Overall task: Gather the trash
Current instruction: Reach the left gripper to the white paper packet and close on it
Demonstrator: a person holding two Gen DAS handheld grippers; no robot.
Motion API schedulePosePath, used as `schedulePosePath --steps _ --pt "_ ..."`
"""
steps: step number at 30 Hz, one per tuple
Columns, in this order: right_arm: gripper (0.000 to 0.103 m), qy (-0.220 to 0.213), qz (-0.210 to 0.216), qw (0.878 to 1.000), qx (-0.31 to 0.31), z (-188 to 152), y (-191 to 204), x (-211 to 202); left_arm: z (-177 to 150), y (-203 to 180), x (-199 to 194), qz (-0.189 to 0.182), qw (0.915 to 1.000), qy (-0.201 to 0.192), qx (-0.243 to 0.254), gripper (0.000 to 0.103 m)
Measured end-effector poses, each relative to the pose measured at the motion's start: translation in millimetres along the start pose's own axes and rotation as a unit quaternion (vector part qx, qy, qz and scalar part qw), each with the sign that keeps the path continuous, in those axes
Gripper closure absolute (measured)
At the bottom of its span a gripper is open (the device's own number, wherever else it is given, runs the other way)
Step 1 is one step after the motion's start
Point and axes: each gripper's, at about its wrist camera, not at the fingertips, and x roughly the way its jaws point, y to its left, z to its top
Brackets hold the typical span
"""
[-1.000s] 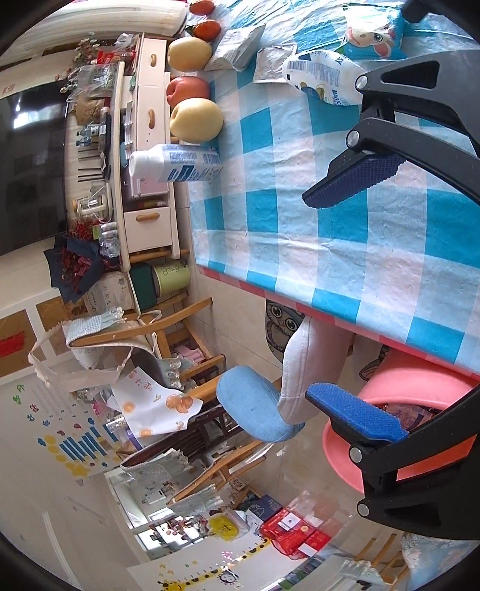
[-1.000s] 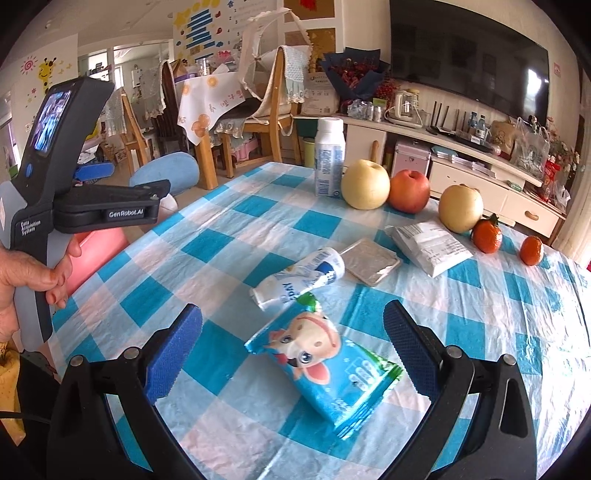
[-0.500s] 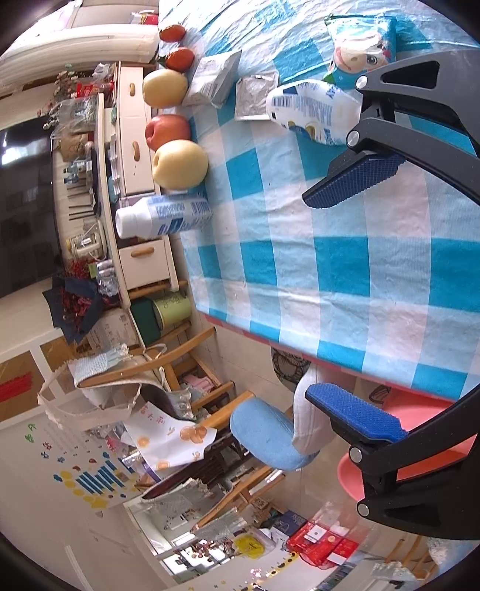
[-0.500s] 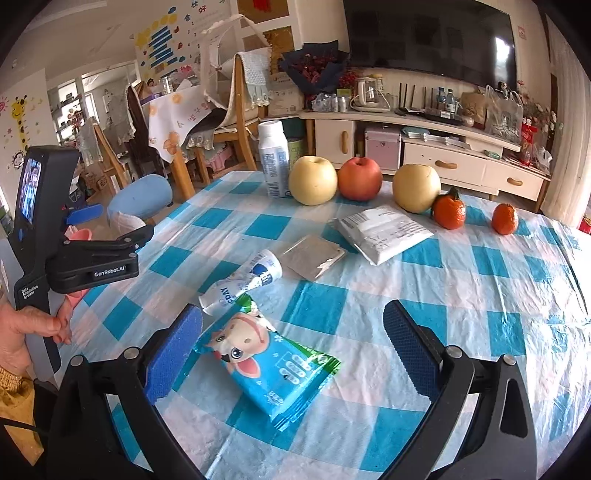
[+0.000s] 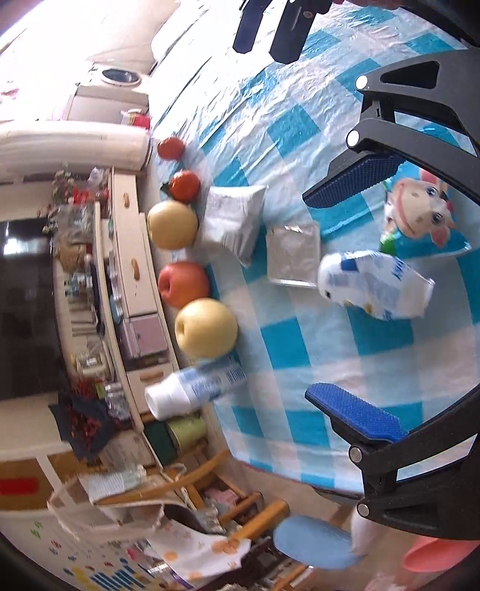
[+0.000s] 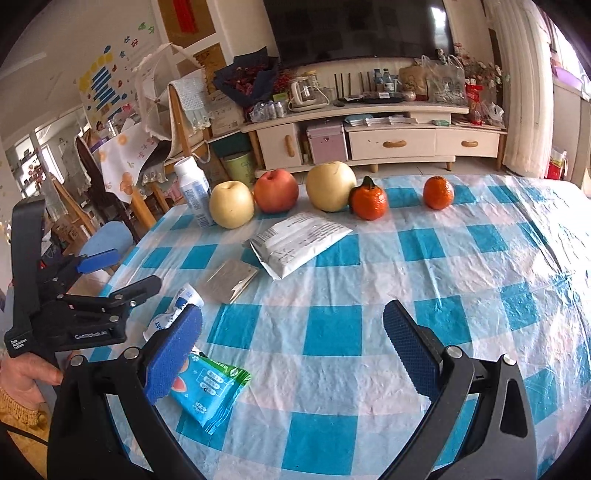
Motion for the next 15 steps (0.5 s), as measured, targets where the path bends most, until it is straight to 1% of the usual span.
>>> schedulePosePath --steps 1,2,4,7,10,12,15 --pt "0.004 0.002 -0.001 1.000 0.007 0 -5 0 11 -9 14 -0.016 0.9997 0.011 0.018 0.008" --pt "0.004 0.005 -0.003 1.000 0.011 0 -8 0 18 -16 26 -0.030 0.9990 0.023 0.025 0.008" --pt "0.004 0.012 -0.003 1.000 0.016 -1 -13 0 36 -27 53 -0.055 0.9967 0.051 0.031 0.008" --pt "0.004 0.020 -0.004 1.000 0.019 -2 -17 1 54 -42 83 -0.089 0.9927 0.075 0.032 0.008" --pt "0.004 0.026 0.006 0.999 0.024 -2 -19 2 66 -57 114 -0.095 0.9894 0.102 0.041 0.008" --pt "0.004 0.026 0.012 0.999 0.026 -2 -20 1 71 -67 137 -0.088 0.9865 0.126 0.056 0.008" --pt "0.004 0.025 0.016 0.999 0.032 -1 -22 -2 73 -75 159 -0.075 0.9833 0.151 0.067 0.008"
